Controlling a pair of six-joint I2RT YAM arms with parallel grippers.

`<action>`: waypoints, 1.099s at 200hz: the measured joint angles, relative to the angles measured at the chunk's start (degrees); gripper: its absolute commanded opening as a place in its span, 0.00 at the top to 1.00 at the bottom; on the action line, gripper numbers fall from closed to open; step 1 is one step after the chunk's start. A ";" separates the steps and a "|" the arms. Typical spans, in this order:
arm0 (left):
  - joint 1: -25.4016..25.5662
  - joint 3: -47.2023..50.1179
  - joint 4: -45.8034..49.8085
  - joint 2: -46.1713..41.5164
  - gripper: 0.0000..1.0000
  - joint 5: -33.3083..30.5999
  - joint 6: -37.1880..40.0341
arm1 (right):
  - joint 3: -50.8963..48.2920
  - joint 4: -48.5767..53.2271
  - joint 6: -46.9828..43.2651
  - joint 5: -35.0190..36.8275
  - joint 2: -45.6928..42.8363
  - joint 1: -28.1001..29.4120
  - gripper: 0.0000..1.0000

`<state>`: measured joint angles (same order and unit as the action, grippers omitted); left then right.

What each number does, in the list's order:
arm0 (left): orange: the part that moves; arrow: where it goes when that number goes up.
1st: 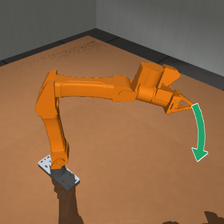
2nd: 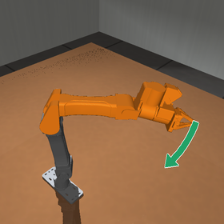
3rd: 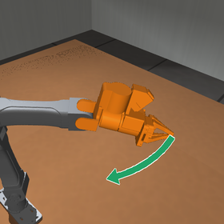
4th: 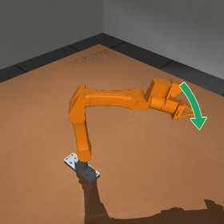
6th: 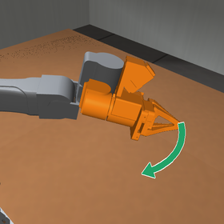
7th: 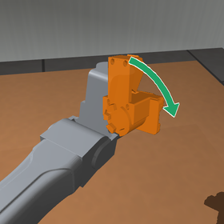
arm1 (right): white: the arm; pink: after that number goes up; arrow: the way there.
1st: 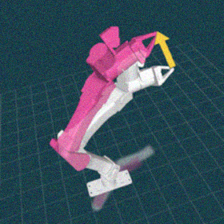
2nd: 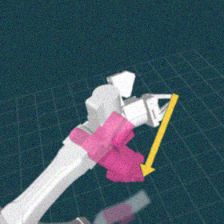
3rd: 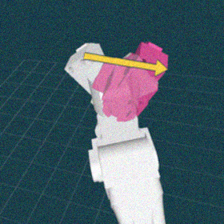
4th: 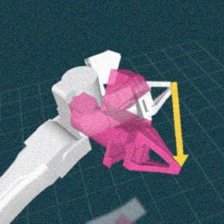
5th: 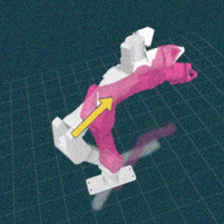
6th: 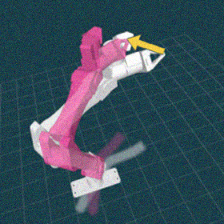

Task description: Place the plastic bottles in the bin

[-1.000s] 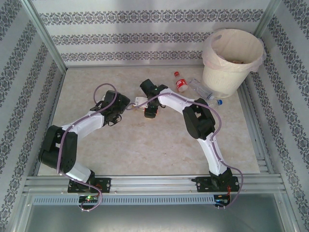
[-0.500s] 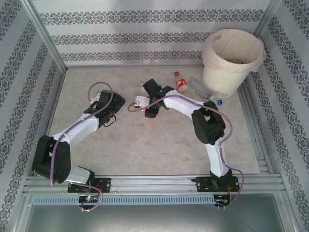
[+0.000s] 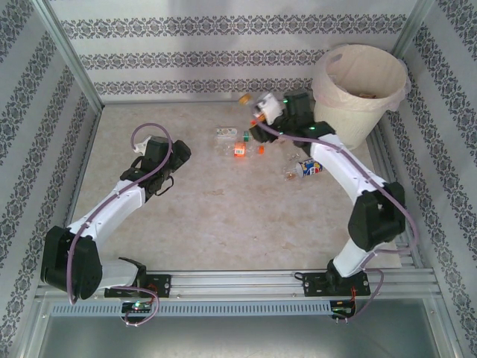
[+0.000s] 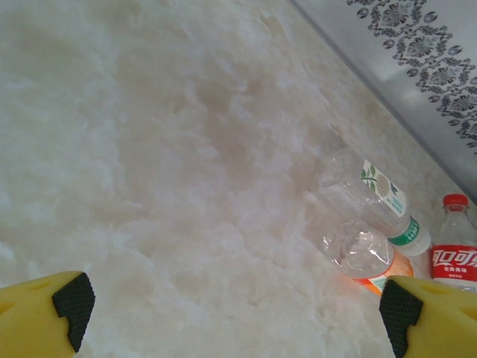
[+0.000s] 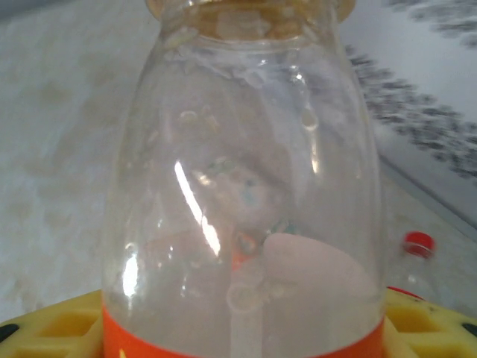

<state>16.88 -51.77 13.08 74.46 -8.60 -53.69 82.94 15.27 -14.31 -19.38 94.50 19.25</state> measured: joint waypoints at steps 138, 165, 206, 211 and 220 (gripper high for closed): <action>2.47 -0.02 -6.32 4.59 0.00 6.38 1.33 | 5.51 -21.81 53.48 -4.63 -0.37 -33.20 0.54; 2.62 -0.04 -6.43 4.59 0.00 7.13 1.90 | 10.47 -22.12 59.52 -2.97 3.76 -34.93 0.50; 2.64 -0.44 -6.51 4.63 0.00 7.69 2.56 | 18.16 -16.17 63.76 3.98 10.32 -36.68 0.43; 2.62 -0.48 -6.49 4.63 0.00 7.76 2.58 | 19.45 -15.08 63.93 4.46 11.21 -36.87 0.42; 2.64 -0.52 -6.49 4.63 0.00 7.76 2.71 | 21.00 -13.49 63.98 5.29 12.31 -37.18 0.40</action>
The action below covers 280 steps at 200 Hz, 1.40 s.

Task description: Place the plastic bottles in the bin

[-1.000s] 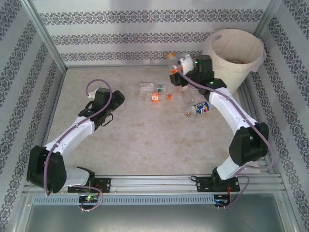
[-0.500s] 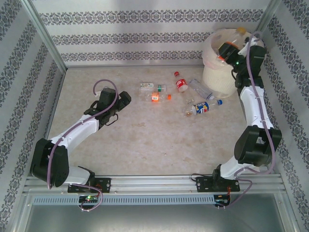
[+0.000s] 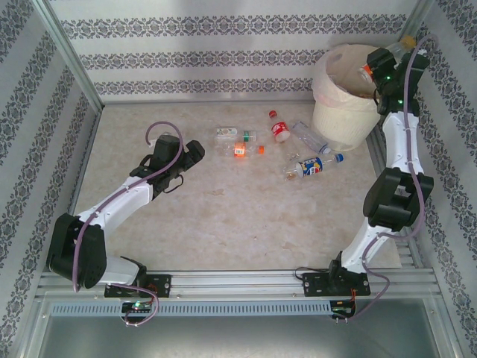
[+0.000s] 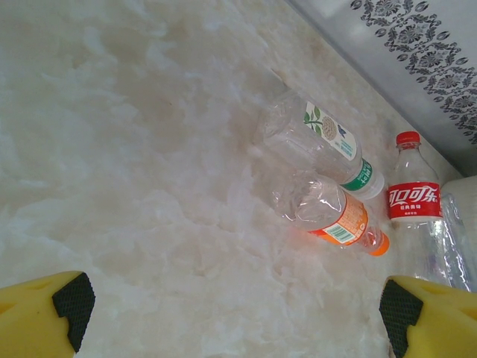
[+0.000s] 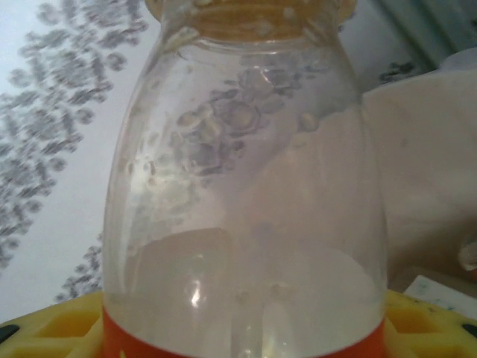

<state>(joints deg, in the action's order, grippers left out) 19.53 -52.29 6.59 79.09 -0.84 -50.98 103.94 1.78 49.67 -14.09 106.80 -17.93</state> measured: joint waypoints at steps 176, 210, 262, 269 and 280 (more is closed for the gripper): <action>0.02 -0.94 0.26 0.39 0.00 1.55 0.66 | 0.24 9.84 -5.46 11.52 -3.54 1.22 0.03; 0.02 -1.01 0.50 1.36 0.00 2.62 0.61 | -4.26 10.01 -9.11 11.08 -9.18 2.73 0.02; 0.02 -2.64 0.79 4.35 0.00 4.09 0.59 | -12.85 8.55 -15.65 8.96 -18.29 9.75 0.02; 0.02 -2.99 0.83 4.83 0.00 4.17 0.59 | -14.32 8.31 -16.48 8.76 -19.41 10.95 0.02; 0.04 -3.37 0.90 5.31 0.00 4.35 0.59 | -17.00 7.89 -17.38 8.66 -21.31 12.85 0.02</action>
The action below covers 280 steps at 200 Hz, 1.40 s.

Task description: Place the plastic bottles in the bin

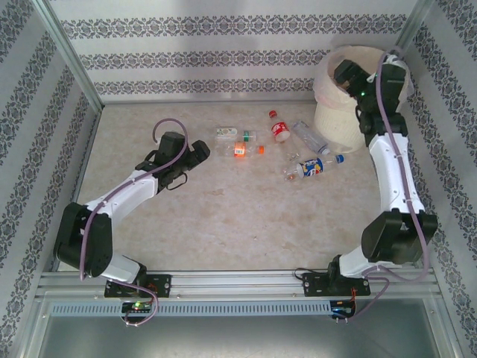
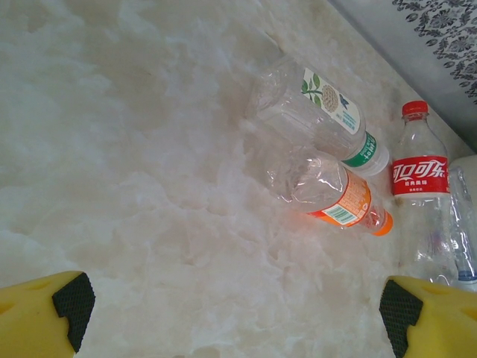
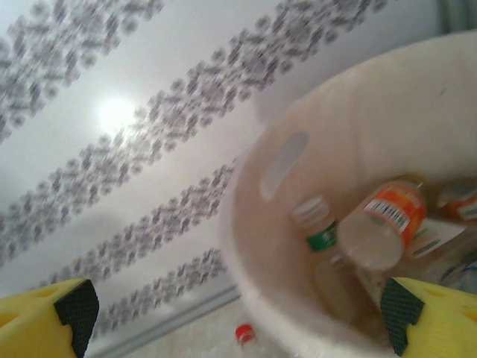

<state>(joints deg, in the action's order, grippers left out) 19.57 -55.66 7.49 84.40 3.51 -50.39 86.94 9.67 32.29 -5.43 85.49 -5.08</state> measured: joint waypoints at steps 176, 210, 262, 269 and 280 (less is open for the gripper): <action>0.00 -1.25 0.24 4.66 0.00 2.36 0.00 | -38.18 2.54 29.35 18.91 -4.26 12.83 0.07; 0.00 -1.27 0.28 4.66 0.00 2.32 0.02 | -35.50 2.56 32.65 18.97 4.20 12.85 0.15; 0.00 -1.36 1.14 4.66 0.00 2.25 0.04 | -31.67 0.59 33.99 19.17 11.10 12.79 0.16; 0.00 -1.46 1.14 4.68 0.00 2.27 0.04 | -30.58 0.35 33.88 18.93 12.50 12.72 0.16; 0.00 -1.84 1.25 4.79 0.00 2.29 0.04 | -29.44 -0.26 33.86 18.86 14.21 12.72 0.18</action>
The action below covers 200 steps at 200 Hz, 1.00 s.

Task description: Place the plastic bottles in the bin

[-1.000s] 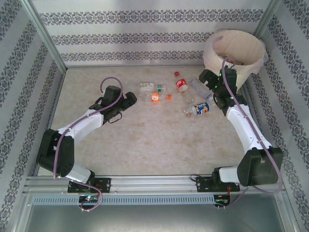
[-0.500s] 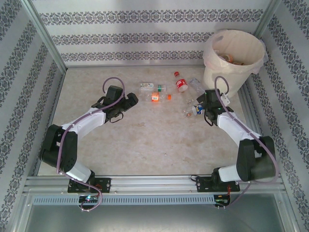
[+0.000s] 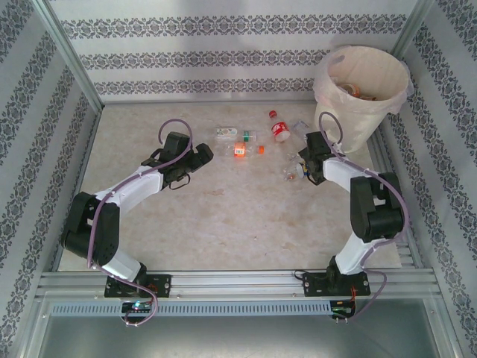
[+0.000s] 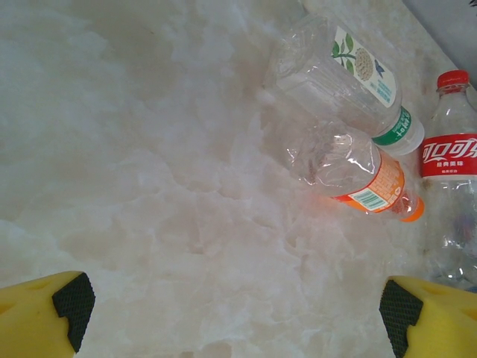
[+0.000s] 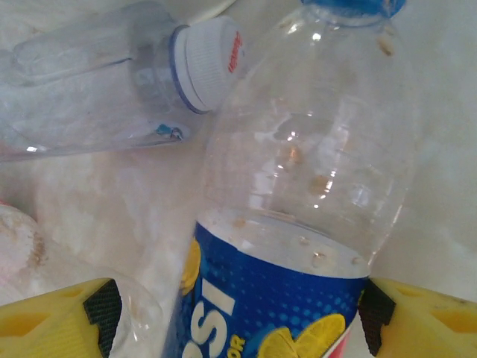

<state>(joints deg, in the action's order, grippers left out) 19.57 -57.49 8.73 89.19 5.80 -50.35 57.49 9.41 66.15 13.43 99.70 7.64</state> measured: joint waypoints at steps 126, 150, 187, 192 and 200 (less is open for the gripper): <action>0.00 -1.05 -0.02 1.64 0.00 0.07 0.02 | -7.72 -7.54 2.47 2.14 -2.19 0.50 0.49; 0.00 -1.05 -0.04 1.64 0.00 0.22 0.04 | -10.69 -8.26 2.75 3.63 -4.81 0.50 0.56; 0.00 -1.05 -0.09 1.64 0.00 0.26 0.04 | -13.60 -8.61 -0.39 7.26 -9.42 1.68 0.57; 0.00 -1.05 -0.11 1.64 0.00 0.26 0.04 | -13.73 -8.76 -1.14 7.91 -10.12 2.21 0.57; 0.00 -1.05 -0.15 1.64 0.00 0.37 0.04 | -13.97 -9.11 -2.58 9.20 -11.67 3.43 0.57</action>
<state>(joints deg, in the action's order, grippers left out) 19.57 -58.54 8.58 90.83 6.17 -50.30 43.53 0.30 63.57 22.63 88.03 11.07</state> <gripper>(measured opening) 0.997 0.438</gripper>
